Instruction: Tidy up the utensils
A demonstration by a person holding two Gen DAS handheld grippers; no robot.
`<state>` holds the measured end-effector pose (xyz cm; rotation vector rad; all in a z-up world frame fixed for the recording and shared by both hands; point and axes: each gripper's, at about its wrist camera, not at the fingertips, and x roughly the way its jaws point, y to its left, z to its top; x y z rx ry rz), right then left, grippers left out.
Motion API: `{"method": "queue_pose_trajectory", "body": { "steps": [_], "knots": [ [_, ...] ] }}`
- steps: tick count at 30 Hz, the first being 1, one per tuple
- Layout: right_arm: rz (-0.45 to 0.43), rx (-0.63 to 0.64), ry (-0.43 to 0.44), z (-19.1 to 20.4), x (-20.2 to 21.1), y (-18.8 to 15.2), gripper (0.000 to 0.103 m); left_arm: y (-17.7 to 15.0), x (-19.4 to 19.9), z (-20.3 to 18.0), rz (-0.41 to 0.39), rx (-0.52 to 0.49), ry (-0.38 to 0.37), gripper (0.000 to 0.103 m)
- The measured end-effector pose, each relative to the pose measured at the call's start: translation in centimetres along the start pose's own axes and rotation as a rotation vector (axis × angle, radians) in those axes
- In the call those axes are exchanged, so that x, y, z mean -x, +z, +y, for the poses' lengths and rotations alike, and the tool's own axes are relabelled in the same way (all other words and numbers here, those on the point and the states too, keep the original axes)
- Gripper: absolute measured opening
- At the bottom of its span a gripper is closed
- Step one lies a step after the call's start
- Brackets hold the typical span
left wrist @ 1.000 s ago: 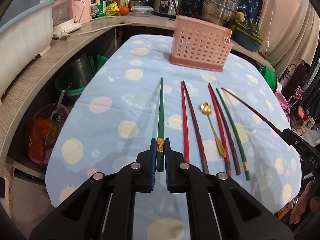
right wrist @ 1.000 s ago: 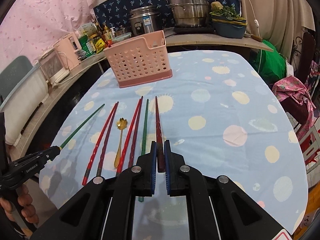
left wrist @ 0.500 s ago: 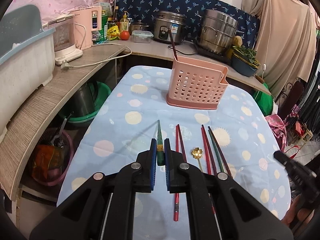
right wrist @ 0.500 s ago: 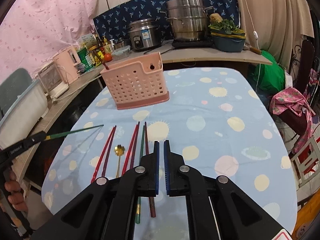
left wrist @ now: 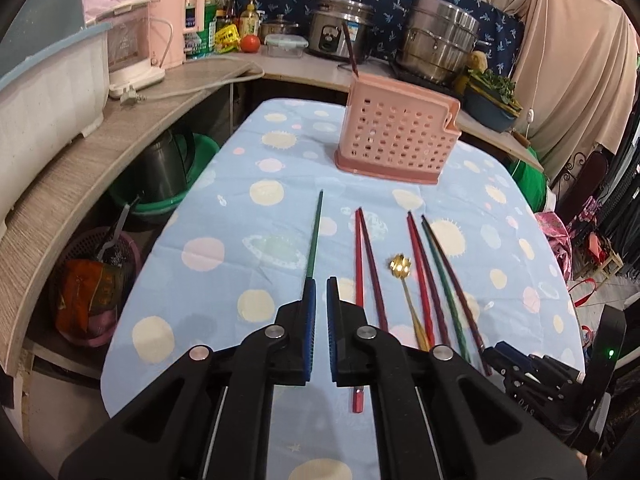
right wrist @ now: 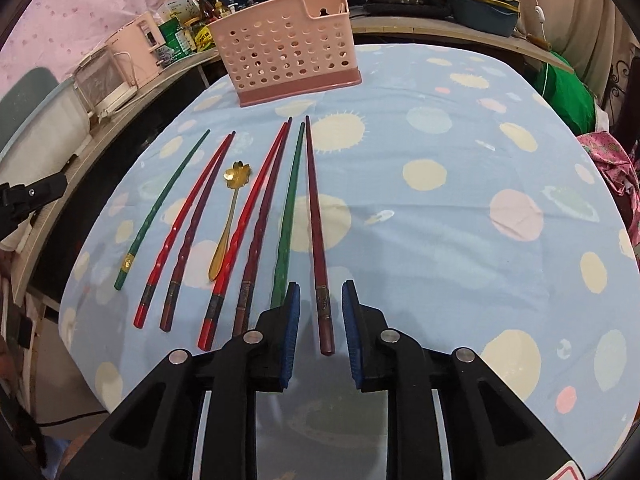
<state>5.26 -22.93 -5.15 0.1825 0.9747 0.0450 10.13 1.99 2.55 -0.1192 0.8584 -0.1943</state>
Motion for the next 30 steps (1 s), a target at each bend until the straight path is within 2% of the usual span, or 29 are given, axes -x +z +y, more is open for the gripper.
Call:
{"method": "queue_pose_trajectory", "body": {
  "steps": [2,4,6,7,14,18,20,21,24,30],
  "knots": [
    [0.014,0.005,-0.003,0.0,-0.5,-0.3,0.013,-1.1,-1.0,0.3,0.031,-0.006,0.010,0.008],
    [0.004,0.015,-0.016,0.1,-0.6,-0.7,0.010,-2.3,-2.0,0.5,0.061,-0.013,0.012,0.020],
    [-0.001,0.021,-0.025,0.1,-0.6,-0.7,0.008,-3.5,-3.1,0.8,0.091,-0.015,0.012,0.027],
    [-0.002,0.020,-0.025,0.1,-0.5,-0.8,0.008,-4.0,-3.6,0.9,0.104,-0.017,0.009,0.027],
    [-0.002,0.022,-0.031,0.2,-0.4,-0.9,0.007,-5.8,-6.3,1.8,0.151,-0.005,0.006,0.027],
    [-0.001,0.020,-0.031,0.2,-0.4,-0.9,0.007,-5.8,-6.4,1.7,0.131,-0.012,0.009,0.026],
    [0.000,0.020,-0.029,0.2,-0.4,-0.9,0.007,-5.8,-6.6,1.7,0.125,-0.015,0.009,0.016],
    [0.000,0.020,-0.029,0.2,-0.4,-0.9,0.007,-5.7,-6.7,1.7,0.125,-0.022,0.010,0.008],
    [0.001,0.019,-0.028,0.3,-0.3,-1.0,0.007,-5.8,-6.6,1.6,0.129,-0.026,-0.010,0.007],
    [-0.030,0.020,-0.027,0.5,1.1,-0.8,0.007,-5.6,-5.6,1.5,0.122,-0.020,-0.002,0.007]
  ]
}}
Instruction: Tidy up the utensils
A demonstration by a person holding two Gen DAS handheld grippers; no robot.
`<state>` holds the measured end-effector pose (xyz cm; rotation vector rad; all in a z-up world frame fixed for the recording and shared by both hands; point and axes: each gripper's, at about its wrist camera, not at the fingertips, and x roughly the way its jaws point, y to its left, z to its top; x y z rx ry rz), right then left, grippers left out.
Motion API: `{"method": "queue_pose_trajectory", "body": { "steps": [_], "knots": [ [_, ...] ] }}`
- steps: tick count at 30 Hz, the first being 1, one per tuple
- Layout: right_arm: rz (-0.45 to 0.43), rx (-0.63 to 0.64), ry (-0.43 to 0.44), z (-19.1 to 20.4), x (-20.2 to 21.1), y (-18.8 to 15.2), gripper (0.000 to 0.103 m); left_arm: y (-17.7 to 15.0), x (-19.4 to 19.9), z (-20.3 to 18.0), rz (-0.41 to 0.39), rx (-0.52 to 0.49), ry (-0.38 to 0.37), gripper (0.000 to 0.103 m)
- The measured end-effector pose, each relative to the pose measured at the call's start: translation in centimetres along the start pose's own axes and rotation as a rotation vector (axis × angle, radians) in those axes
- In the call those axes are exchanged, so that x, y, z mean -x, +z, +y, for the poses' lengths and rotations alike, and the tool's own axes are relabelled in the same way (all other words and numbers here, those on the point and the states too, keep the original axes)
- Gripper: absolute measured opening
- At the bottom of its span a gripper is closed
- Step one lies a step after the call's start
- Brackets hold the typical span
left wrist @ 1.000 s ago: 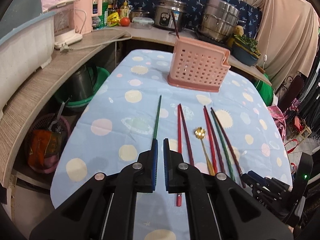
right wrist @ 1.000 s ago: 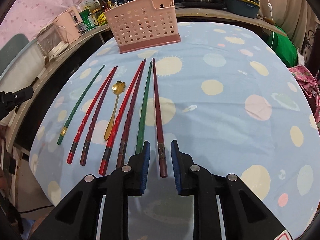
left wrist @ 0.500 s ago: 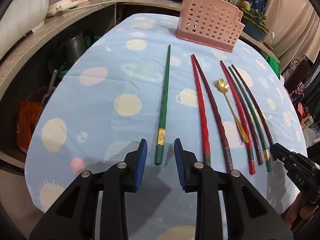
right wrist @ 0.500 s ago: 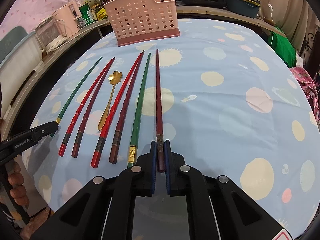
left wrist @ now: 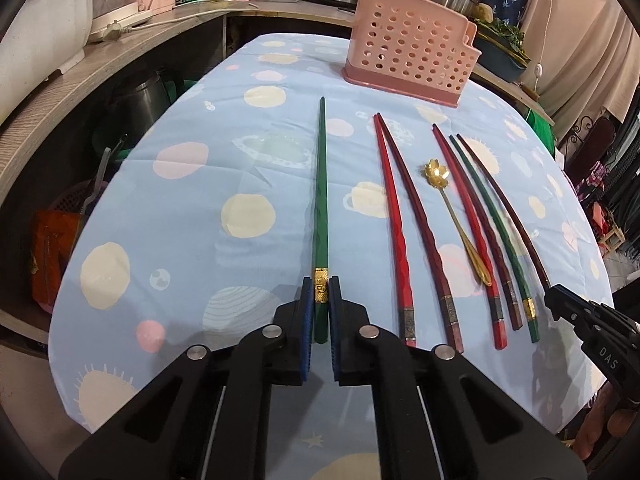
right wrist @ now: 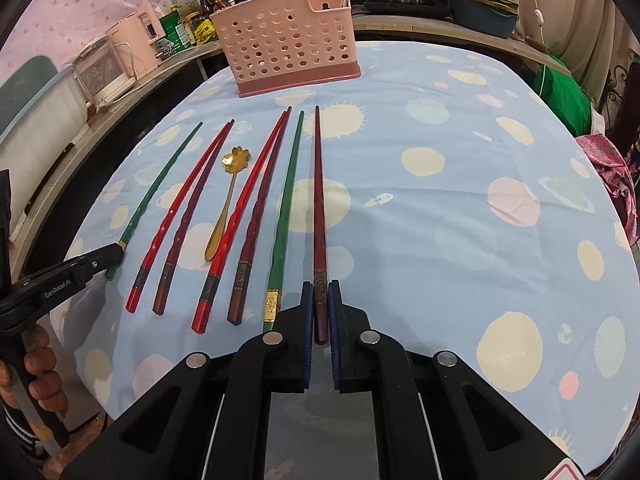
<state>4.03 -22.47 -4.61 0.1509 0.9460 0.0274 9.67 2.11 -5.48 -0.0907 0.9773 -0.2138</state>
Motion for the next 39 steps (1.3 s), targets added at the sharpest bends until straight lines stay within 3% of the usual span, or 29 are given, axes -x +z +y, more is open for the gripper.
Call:
{"method": "queue_pose_trajectory", "body": {
  "steps": [6,15,30,39],
  "knots": [
    [-0.103,-0.013,0.002,-0.3,3.8,2.0,0.007,2.0,4.1,-0.1,-0.085,0.018,-0.008,0.007],
    [-0.266,-0.032,0.020,-1.3,8.7,7.3,0.007,8.5,10.5,-1.4,-0.261,0.030,-0.043,0.007],
    [-0.407,-0.044,0.075,-2.4,10.9,16.5,0.007,18.1,12.8,-3.5,-0.402,0.003,-0.041,0.007],
    [-0.574,-0.053,0.146,-1.8,13.7,24.4,0.007,25.0,16.3,-5.2,-0.555,-0.005,-0.064,0.007]
  ]
}}
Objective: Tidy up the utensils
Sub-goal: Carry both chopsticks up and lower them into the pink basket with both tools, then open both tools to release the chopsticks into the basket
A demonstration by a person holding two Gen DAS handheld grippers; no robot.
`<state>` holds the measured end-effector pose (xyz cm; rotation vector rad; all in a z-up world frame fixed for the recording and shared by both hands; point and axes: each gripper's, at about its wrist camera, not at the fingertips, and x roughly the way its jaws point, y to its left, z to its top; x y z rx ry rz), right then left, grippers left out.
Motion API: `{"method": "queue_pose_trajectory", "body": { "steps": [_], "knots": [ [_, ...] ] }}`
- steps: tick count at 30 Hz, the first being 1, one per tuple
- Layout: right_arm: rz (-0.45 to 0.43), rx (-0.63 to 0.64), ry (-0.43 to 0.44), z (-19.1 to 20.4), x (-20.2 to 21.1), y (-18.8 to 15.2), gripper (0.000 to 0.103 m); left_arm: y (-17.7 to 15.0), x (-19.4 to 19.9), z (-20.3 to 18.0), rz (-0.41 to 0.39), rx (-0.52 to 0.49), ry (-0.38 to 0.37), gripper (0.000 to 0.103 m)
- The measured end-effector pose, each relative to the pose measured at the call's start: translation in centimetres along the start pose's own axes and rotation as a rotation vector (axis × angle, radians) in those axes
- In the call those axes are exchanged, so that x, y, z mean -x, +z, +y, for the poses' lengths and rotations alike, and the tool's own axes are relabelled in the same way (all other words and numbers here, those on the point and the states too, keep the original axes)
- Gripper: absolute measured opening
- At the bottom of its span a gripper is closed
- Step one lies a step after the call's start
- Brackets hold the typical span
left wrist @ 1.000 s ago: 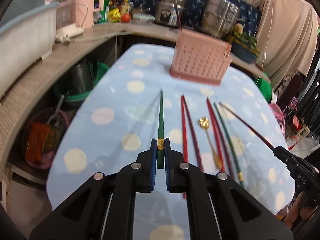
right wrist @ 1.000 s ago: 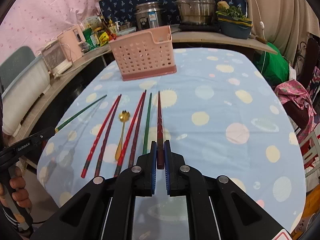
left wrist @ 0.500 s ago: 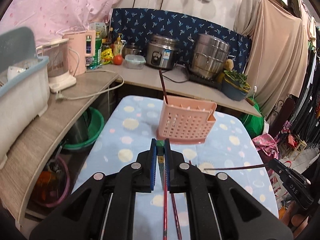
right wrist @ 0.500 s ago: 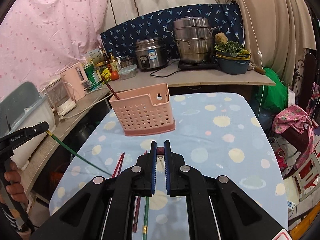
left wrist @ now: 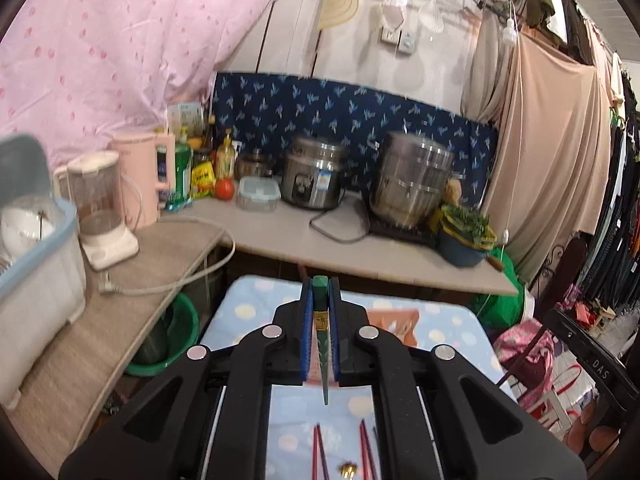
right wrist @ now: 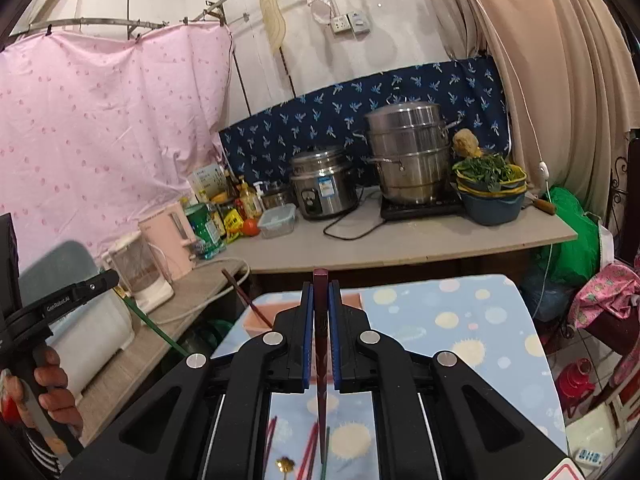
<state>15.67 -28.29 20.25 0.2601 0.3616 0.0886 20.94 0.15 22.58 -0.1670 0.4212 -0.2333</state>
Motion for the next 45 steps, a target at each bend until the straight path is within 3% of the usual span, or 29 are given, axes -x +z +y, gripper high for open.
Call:
{"method": "queue_pose_trajectory", "body": {
  "steps": [7,14,27,36,38,40,45],
  "knots": [
    [-0.119,-0.026,0.023,1.0,-3.7,5.2,0.007,4.7,-2.1,-0.9,-0.110,-0.005,-0.002,0.007],
    [-0.149,-0.053,0.025,1.1,-8.2,6.9,0.007,6.0,-6.7,-0.3,-0.109,0.011,0.014,0.007],
    [0.046,-0.053,0.006,-0.5,-17.0,1.4,0.007,1.3,-13.5,0.9,0.032,0.018,0.031,0.007],
    [0.129,-0.061,-0.011,-1.3,-18.8,-1.0,0.014,-0.5,-14.9,1.3,0.081,0.015,0.057,0.008],
    [0.126,-0.059,-0.016,-1.3,-18.6,-1.1,0.018,-0.7,-14.8,1.2,0.088,0.013,0.067,0.016],
    [0.117,-0.056,-0.018,-1.2,-18.1,-1.1,0.023,-1.0,-14.4,1.1,0.083,0.010,0.081,0.035],
    [0.107,-0.031,-0.020,-0.7,-16.5,-1.1,0.032,-1.5,-13.5,0.5,0.073,-0.022,0.124,0.051]
  ]
}}
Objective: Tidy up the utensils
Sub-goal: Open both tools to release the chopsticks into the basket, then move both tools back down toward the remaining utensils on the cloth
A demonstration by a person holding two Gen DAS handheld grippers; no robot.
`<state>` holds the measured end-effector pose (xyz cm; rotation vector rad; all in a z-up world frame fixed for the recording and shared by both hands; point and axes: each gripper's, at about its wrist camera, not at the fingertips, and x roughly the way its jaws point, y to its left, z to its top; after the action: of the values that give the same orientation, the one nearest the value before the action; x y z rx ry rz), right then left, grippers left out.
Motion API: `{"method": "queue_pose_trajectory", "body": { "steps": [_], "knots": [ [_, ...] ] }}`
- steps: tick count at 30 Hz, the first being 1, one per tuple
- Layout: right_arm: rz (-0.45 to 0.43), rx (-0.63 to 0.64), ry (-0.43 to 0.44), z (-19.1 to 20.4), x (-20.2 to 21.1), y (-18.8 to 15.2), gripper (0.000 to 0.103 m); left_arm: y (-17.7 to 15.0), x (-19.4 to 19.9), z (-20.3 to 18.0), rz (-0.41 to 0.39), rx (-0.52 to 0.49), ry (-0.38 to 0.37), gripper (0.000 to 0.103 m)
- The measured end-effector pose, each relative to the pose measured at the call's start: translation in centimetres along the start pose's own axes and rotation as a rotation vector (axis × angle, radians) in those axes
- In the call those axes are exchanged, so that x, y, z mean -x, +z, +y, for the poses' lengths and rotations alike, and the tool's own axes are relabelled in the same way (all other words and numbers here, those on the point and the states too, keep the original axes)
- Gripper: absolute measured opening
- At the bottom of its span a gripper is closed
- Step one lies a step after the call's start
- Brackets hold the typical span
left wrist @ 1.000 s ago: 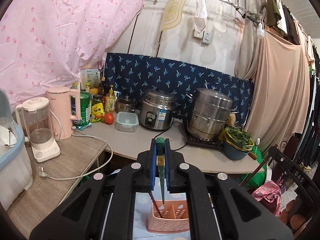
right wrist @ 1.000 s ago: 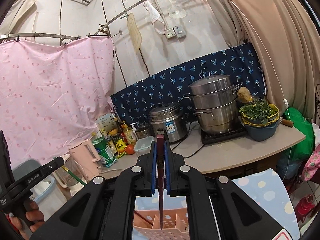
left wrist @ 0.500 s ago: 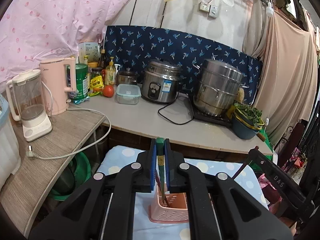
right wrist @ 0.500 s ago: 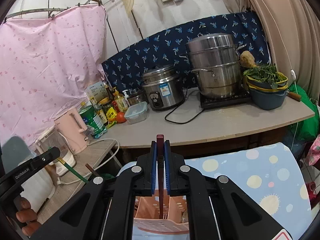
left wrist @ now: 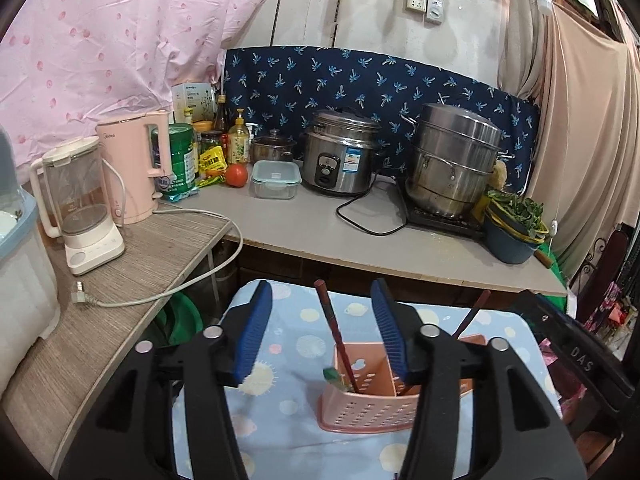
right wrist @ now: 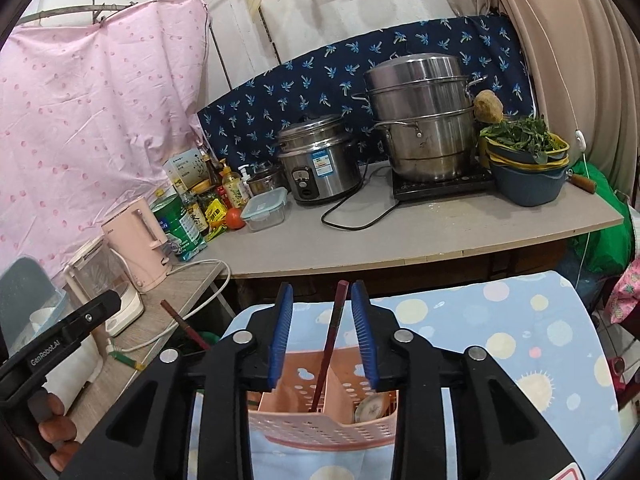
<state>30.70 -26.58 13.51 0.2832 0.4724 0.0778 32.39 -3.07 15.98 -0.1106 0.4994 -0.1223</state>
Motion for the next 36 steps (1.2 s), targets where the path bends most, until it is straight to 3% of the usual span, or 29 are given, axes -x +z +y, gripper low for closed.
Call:
{"method": "queue_pose_trajectory", "body": {
  "steps": [7,15,18,28,36],
  "knots": [
    [0.022,0.046,0.002,1.1,3.0,-1.8,0.037,-1.4,2.1,-0.6,0.018,-0.033,0.033,0.056],
    [0.073,0.076,-0.019,1.6,7.4,-6.2,0.038,-4.5,5.1,-0.4,0.059,-0.058,0.045,0.058],
    [0.098,0.107,-0.039,1.8,9.2,-8.5,0.038,-6.7,6.4,0.0,0.084,-0.058,0.048,0.065],
    [0.229,0.117,-0.067,0.9,13.3,-16.8,0.038,-15.4,9.6,0.7,0.194,-0.133,0.068,0.065],
    [0.310,0.131,-0.116,0.6,14.9,-23.2,0.038,-21.0,11.2,1.3,0.275,-0.127,0.063,0.065]
  ]
}}
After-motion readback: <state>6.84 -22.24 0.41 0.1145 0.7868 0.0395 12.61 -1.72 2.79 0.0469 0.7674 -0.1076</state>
